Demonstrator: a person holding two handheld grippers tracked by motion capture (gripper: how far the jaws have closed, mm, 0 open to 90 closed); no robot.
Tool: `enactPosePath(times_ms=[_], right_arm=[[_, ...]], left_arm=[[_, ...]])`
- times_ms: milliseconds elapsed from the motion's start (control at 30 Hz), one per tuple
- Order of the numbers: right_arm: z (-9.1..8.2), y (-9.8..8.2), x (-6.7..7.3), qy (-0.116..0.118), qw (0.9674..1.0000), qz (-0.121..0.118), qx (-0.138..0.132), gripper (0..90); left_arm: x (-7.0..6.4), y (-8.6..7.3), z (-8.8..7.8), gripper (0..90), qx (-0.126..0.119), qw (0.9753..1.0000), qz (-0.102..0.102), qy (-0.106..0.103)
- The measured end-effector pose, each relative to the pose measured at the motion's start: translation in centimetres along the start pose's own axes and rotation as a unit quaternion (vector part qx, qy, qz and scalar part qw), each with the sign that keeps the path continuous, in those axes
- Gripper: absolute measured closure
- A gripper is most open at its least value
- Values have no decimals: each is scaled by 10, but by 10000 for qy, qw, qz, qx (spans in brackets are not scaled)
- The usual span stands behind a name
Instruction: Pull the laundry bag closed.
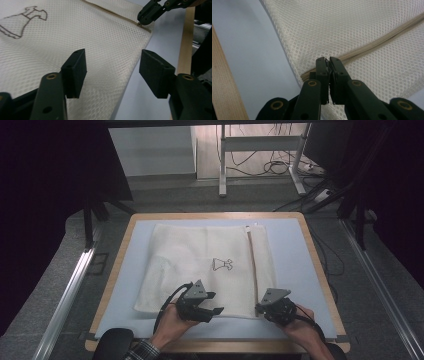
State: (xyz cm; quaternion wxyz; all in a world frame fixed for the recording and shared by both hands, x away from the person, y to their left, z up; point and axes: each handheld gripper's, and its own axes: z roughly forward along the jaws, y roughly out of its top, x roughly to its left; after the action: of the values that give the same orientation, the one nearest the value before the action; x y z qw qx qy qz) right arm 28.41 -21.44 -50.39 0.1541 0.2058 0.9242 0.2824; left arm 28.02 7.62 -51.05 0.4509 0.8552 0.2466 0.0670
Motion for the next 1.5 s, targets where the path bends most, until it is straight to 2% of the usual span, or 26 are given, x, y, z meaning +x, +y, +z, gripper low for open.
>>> enactPosePath(times_ms=[300, 367, 433, 533, 633, 700, 967, 1100, 1233, 1333, 1367, 1433, 1500], right_arm=[[1, 1, -2, 33, 10000, 62, 13, 855], [1, 1, -2, 31, 10000, 60, 12, 855], [1, 1, -1, 23, 10000, 60, 31, 854], [2, 0, -1, 10, 10000, 74, 53, 848], [2, 0, -2, 13, 9999, 90, 50, 844], [2, 0, -2, 13, 9999, 92, 49, 844], [2, 0, -1, -33, 10000, 51, 68, 848], [2, 0, 0, -51, 9999, 59, 78, 848], [2, 0, 0, -47, 9999, 63, 75, 848], [2, 0, 0, -49, 9999, 62, 79, 848], [2, 0, 0, -55, 9999, 55, 81, 848], [2, 0, 0, -62, 9999, 48, 76, 848], [2, 0, 0, -66, 9999, 47, 77, 848]], left_arm=[[-8, 5, 17, 584, 70, 9998, 143, -136], [-9, 6, 19, 600, 88, 9997, 160, -148], [-10, 7, 25, 662, 62, 9997, 136, -191], [-10, 8, 29, 694, 55, 9997, 103, -204], [-10, 10, 37, 729, 43, 9996, -18, -283], [-11, 11, 40, 738, 54, 9995, -10, -316], [-24, 18, 59, 879, 95, 9987, 215, -454], [-31, 22, 69, 898, 168, 9975, 423, -537], [-33, 24, 74, 899, 188, 9967, 497, -612], [-35, 26, 77, 899, 223, 9962, 562, -619], [-37, 27, 79, 899, 235, 9960, 651, -564], [-38, 27, 81, 899, 251, 9958, 702, -529], [-38, 29, 84, 899, 320, 9952, 731, -566]])
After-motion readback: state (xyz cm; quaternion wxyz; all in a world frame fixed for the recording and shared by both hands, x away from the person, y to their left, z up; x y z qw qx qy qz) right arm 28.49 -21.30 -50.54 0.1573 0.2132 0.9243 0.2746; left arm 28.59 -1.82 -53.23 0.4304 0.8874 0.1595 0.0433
